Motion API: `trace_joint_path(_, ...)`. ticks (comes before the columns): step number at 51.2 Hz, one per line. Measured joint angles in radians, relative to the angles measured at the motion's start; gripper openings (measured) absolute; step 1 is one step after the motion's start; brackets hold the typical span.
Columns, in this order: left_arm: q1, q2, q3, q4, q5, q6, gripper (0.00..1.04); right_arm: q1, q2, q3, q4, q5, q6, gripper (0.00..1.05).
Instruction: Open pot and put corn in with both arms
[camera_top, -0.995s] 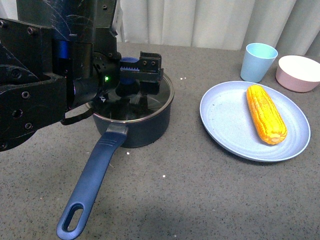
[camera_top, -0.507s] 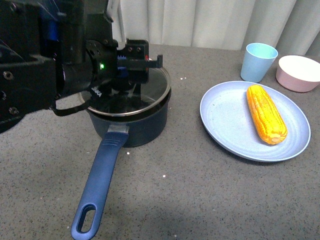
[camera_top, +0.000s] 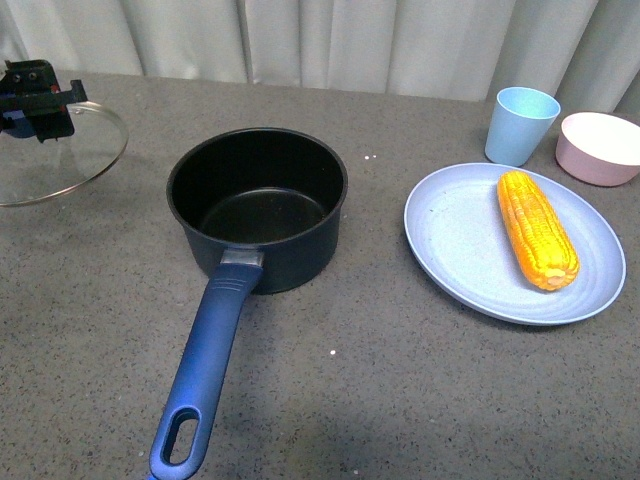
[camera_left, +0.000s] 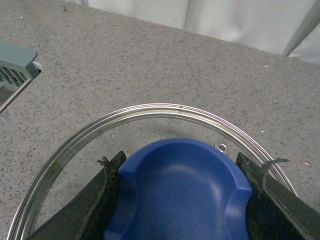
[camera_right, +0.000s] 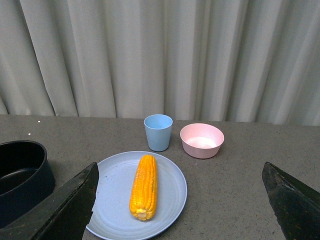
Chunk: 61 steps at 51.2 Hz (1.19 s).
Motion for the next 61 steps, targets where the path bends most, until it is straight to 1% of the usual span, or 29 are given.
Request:
trace_joint_path(13,0.013,0.17,0.045,0.022,0.04,0.027,0.58,0.0,0.0,0.0,0.0,0.0,0.0,0.96)
trace_joint_path(26,0.022,0.206,0.067,0.006,0.029,0.033,0.58,0.0,0.0,0.0,0.0,0.0,0.0,0.96)
trace_joint_path(29,0.022,0.206,0.068,0.003,0.027,0.04,0.7,0.0,0.0,0.0,0.0,0.0,0.0,0.96)
trace_joint_path(30,0.022,0.206,0.068,0.002,0.028,0.039,0.75,0.0,0.0,0.0,0.0,0.0,0.0,0.96)
trace_joint_path(33,0.022,0.2,0.064,0.001,0.03,0.039,0.86,0.0,0.0,0.0,0.0,0.0,0.0,0.96)
trace_joint_path(34,0.022,0.193,0.059,0.001,0.033,0.039,0.91,0.0,0.0,0.0,0.0,0.0,0.0,0.96)
trace_joint_path(36,0.023,0.179,0.047,0.006,0.037,0.039,0.98,0.0,0.0,0.0,0.0,0.0,0.0,0.96)
trace_joint_path(37,0.023,0.169,0.041,0.006,0.037,0.04,1.0,0.0,0.0,0.0,0.0,0.0,0.0,0.96)
trace_joint_path(40,0.023,0.117,0.007,0.011,0.053,0.039,0.98,0.0,0.0,0.0,0.0,0.0,0.0,0.96)
trace_joint_path(49,0.024,-0.051,-0.086,0.026,0.091,0.029,0.98,0.0,0.0,0.0,0.0,0.0,0.0,0.96)
trace_joint_path(56,0.026,-0.261,-0.224,0.016,0.126,0.012,0.98,0.0,0.0,0.0,0.0,0.0,0.0,0.96)
trace_joint_path(57,0.028,-0.269,-0.243,0.037,0.141,0.019,0.97,0.0,0.0,0.0,0.0,0.0,0.0,0.96)
trace_joint_path(58,0.028,-0.286,-0.283,0.124,0.172,0.03,0.92,0.0,0.0,0.0,0.0,0.0,0.0,0.96)
trace_joint_path(60,0.026,-0.324,-0.365,0.27,0.183,0.044,0.83,0.0,0.0,0.0,0.0,0.0,0.0,0.96)
trace_joint_path(61,0.024,-0.349,-0.399,0.302,0.183,0.048,0.79,0.0,0.0,0.0,0.0,0.0,0.0,0.96)
